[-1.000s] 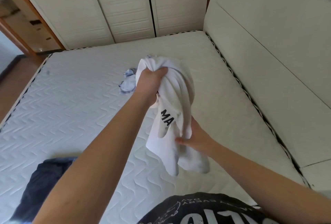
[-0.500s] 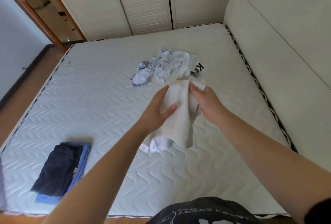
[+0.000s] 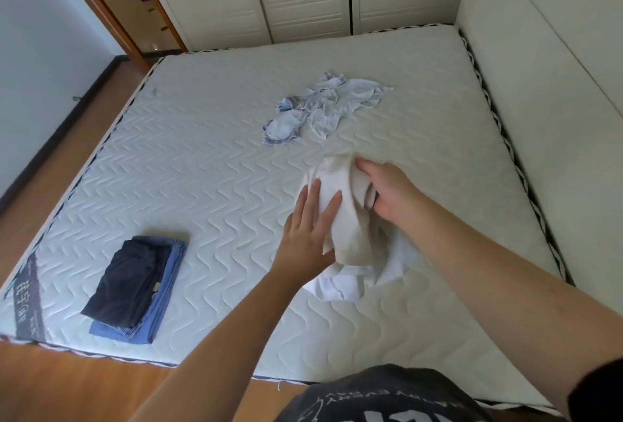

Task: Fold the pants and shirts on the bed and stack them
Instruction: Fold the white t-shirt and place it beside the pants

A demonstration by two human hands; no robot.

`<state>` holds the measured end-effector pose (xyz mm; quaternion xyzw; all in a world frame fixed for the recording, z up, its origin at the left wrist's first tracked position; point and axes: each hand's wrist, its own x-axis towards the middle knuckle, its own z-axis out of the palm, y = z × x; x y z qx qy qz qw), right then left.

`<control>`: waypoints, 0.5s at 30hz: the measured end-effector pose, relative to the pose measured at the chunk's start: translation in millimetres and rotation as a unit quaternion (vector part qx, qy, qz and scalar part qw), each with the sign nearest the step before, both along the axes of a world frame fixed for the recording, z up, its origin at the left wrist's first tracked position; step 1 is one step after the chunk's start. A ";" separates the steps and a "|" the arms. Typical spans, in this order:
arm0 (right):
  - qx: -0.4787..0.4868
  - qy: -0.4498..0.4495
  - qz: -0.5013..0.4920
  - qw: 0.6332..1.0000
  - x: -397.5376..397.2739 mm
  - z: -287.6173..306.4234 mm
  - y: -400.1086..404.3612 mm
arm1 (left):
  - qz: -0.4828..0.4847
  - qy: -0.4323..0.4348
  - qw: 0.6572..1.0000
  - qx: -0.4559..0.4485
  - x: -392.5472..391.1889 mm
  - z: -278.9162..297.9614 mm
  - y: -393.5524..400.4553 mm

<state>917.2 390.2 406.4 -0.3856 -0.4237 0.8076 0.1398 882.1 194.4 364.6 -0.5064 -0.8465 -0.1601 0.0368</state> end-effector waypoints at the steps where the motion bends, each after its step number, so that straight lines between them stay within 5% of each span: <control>1: -0.011 -0.002 0.002 1.000 -0.2 1.2 0.7 | 0.003 -0.004 1.000 0.016 -0.4 0.3 2.7; 6: -0.057 -0.009 0.021 0.998 -0.8 -4.8 11.8 | 0.082 -0.204 0.970 0.103 -17.2 21.9 10.8; 11: -0.110 0.015 0.079 0.991 6.0 -32.1 14.9 | 0.180 -0.433 0.849 0.244 -34.8 58.6 32.9; 15: -0.083 -0.003 0.129 0.988 25.3 -61.7 8.6 | 0.206 -0.496 0.785 0.308 -35.2 76.6 49.3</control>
